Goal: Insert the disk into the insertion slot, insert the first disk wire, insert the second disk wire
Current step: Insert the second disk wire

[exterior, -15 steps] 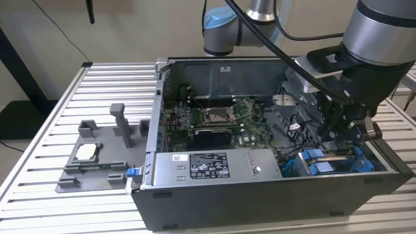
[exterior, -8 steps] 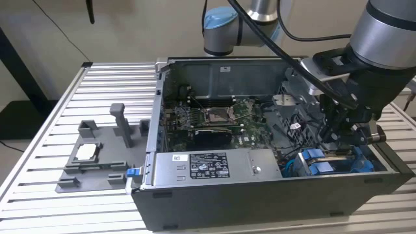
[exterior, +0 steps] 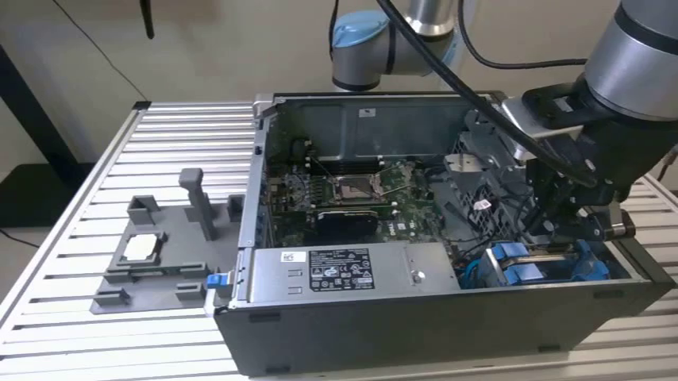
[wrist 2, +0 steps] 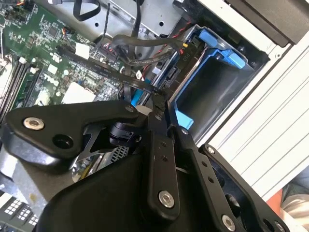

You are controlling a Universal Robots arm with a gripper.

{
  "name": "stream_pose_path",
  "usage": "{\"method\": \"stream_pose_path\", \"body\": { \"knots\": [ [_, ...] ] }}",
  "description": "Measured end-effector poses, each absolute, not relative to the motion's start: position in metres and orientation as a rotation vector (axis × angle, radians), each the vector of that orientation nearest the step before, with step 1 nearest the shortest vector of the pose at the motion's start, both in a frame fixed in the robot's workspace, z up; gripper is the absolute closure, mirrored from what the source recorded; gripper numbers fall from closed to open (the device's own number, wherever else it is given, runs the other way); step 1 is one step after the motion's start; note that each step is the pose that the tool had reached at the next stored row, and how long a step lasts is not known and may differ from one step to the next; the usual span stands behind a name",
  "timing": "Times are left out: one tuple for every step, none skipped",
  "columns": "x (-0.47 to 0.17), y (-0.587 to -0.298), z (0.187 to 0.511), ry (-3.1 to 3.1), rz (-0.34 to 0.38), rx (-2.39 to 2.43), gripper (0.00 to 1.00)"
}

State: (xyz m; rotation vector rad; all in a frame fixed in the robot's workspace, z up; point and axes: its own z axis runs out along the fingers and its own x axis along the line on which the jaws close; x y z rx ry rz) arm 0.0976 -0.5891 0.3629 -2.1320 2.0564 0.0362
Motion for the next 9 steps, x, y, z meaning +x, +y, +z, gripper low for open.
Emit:
{"method": "stream_pose_path", "body": {
  "knots": [
    [0.0987, -0.5899, 0.3627, 2.057, 0.042, -2.132, 0.84],
    [0.0996, -0.5906, 0.3625, 2.057, 0.047, -2.131, 0.84],
    [0.1003, -0.5911, 0.3620, 2.056, 0.051, -2.130, 0.84],
    [0.1009, -0.5916, 0.3615, 2.055, 0.055, -2.128, 0.84],
    [0.1014, -0.5919, 0.3609, 2.054, 0.058, -2.125, 0.84],
    [0.1017, -0.5923, 0.3602, 2.054, 0.062, -2.122, 0.84],
    [0.1023, -0.5925, 0.3595, 2.054, 0.064, -2.119, 0.84],
    [0.1030, -0.5926, 0.3586, 2.054, 0.066, -2.118, 0.84],
    [0.1037, -0.5928, 0.3578, 2.055, 0.069, -2.117, 0.84]
  ]
}}
